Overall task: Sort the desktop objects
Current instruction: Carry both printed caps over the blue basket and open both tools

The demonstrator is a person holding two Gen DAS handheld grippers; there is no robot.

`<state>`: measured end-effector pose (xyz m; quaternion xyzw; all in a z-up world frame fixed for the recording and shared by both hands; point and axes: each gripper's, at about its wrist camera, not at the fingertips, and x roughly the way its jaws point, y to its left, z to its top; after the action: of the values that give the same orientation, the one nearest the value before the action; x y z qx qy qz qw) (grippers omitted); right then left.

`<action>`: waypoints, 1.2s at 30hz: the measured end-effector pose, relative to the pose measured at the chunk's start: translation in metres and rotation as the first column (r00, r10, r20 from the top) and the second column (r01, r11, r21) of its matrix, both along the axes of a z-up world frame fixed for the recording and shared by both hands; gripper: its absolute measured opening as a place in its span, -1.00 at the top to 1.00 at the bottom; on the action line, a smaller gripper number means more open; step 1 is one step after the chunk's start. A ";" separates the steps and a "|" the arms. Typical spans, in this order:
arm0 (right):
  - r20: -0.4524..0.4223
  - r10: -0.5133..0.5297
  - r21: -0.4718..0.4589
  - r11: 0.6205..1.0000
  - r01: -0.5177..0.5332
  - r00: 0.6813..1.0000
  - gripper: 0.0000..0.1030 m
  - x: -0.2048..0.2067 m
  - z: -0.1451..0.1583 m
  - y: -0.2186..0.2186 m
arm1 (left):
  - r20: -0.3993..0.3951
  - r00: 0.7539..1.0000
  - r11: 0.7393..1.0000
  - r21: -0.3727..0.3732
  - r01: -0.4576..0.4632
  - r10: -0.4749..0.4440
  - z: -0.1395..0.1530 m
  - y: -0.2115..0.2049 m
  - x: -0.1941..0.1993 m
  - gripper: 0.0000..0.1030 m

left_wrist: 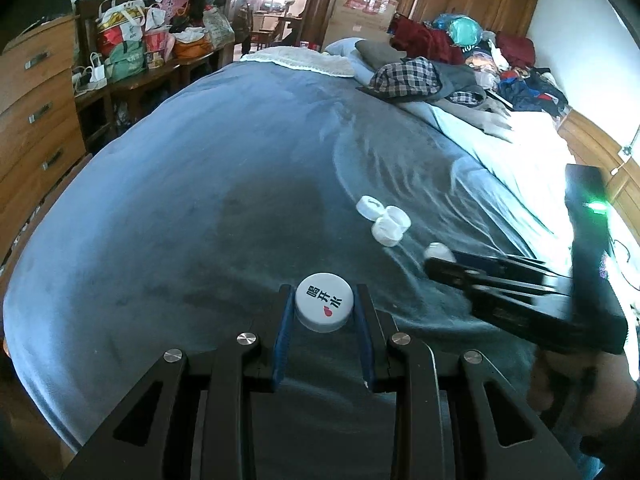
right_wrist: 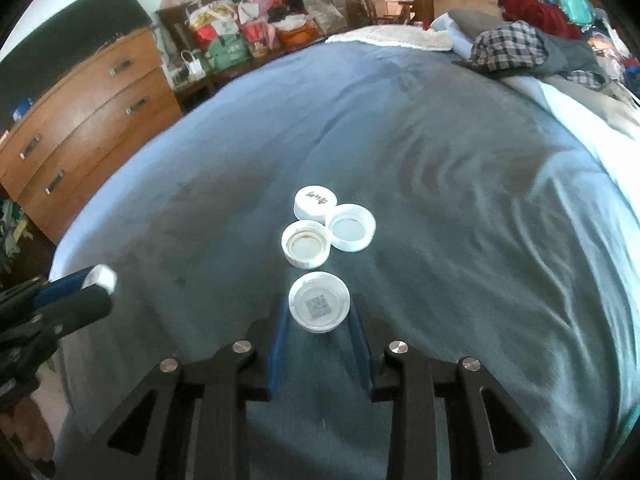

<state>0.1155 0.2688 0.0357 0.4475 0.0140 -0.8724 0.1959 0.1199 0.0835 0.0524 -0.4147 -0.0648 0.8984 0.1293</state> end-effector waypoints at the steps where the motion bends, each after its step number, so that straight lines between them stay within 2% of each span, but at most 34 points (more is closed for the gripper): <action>1: -0.012 -0.004 -0.006 1.000 0.004 1.000 0.38 0.010 0.008 0.005 | -0.004 1.000 1.000 0.000 0.003 -0.003 0.002 0.002 0.002 0.52; 12: -0.096 -0.060 -0.017 0.998 0.059 0.994 0.38 0.095 0.071 0.060 | -0.048 0.994 0.995 -0.005 0.098 -0.099 0.026 0.050 0.025 0.52; 20: -0.178 -0.146 -0.039 0.989 0.142 0.973 0.38 0.131 0.113 0.107 | -0.097 0.968 0.973 -0.031 0.229 -0.231 0.057 0.117 0.037 0.52; 24: -0.211 -0.204 -0.046 0.979 0.198 0.956 0.38 0.144 0.133 0.137 | -0.123 0.943 0.951 -0.049 0.307 -0.310 0.074 0.159 0.042 0.52; 29: -0.242 -0.293 -0.048 0.956 0.291 0.925 0.38 0.161 0.153 0.183 | -0.163 0.899 0.914 -0.059 0.402 -0.406 0.099 0.219 0.047 0.52; 36: -0.268 -0.437 -0.070 0.898 0.435 0.859 0.38 0.186 0.176 0.257 | -0.196 0.828 0.850 -0.079 0.520 -0.525 0.128 0.299 0.059 0.52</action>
<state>0.3014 0.5260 0.2119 0.3120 -0.0636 -0.9479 -0.0090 0.1787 0.3829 0.1802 -0.3206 0.0752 0.8681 0.3714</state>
